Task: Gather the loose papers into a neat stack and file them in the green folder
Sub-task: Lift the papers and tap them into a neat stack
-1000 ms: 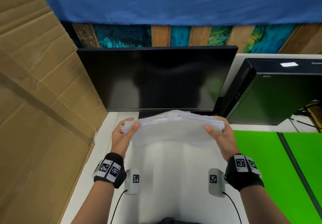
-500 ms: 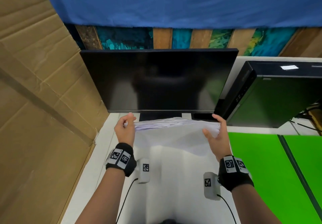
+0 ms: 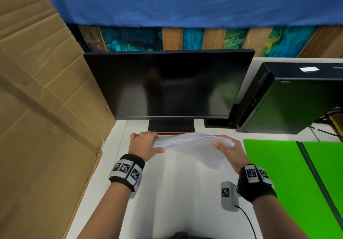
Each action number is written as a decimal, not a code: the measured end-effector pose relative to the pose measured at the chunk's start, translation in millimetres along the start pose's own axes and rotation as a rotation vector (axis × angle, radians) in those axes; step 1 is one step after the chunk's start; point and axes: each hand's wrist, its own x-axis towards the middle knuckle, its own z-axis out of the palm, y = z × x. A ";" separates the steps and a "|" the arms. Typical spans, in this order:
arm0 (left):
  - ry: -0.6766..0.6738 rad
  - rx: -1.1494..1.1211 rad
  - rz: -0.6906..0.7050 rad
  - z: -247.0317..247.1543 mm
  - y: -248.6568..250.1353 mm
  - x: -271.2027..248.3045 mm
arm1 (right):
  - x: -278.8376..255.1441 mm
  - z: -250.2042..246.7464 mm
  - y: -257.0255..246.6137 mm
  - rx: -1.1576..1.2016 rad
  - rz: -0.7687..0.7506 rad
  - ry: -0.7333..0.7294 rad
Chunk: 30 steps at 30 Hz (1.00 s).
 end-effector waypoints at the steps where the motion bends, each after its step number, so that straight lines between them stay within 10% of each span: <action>1: 0.002 0.006 0.035 -0.8 7.8 1.6 | 0.1 5.0 -8.3 -0.011 -0.023 0.033; 10: 0.268 -0.522 0.157 -37.3 39.1 2.0 | 8.9 -2.0 -86.4 -0.281 -0.321 0.038; 14: 0.183 -0.883 -0.024 -34.0 16.0 -1.9 | 9.6 -29.2 -62.9 -0.286 -0.175 0.071; 20: 0.155 -1.262 -0.130 -29.6 27.9 -23.9 | -4.8 -11.3 -44.8 0.453 -0.063 0.015; 30: -0.041 -1.356 0.085 -45.2 17.8 -24.1 | -14.0 1.8 -76.1 0.231 -0.216 -0.221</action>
